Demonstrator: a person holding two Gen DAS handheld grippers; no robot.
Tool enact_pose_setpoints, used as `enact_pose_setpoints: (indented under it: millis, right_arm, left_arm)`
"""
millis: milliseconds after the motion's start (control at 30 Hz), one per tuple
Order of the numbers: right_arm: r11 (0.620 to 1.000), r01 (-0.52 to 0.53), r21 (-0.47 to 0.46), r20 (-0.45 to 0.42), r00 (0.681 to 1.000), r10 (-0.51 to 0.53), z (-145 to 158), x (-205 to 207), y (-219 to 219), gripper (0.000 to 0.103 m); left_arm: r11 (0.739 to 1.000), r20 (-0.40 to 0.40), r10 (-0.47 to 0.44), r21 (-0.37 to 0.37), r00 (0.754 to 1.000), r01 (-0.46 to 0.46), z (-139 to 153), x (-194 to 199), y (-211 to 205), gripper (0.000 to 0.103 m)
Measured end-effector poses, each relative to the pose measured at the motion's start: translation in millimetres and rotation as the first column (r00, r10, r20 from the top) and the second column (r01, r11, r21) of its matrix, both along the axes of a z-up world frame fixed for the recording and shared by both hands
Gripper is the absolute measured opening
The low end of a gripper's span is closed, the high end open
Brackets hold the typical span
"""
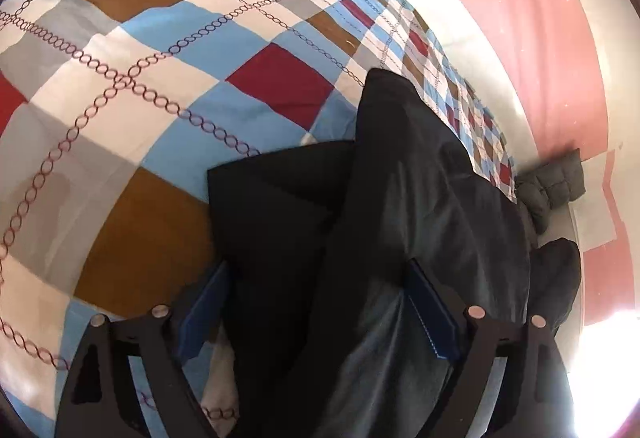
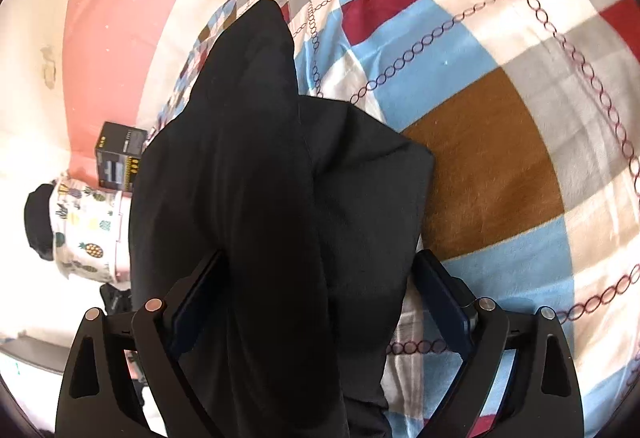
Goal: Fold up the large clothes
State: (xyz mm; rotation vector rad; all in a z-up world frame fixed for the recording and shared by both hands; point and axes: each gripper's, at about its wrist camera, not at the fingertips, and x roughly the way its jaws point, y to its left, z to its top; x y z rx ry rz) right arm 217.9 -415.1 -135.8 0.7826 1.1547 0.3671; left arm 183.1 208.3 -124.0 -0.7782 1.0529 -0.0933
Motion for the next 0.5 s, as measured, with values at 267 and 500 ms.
enact_pose_setpoints:
  millis: [267,500]
  right_arm:
    - [0.995,-0.104,0.0,0.015,0.994,0.104,1,-11,16,0.093]
    - [0.989,-0.129,-0.074,-0.009,0.992,0.128,1,13,34,0.092]
  left_arm:
    - [0.997,-0.006,-0.052,-0.05,0.999,0.051,-11,-13,-10,0.091]
    - [0.998,-0.086,-0.069,0.009,0.994,0.07,-9,12,-30,0.103]
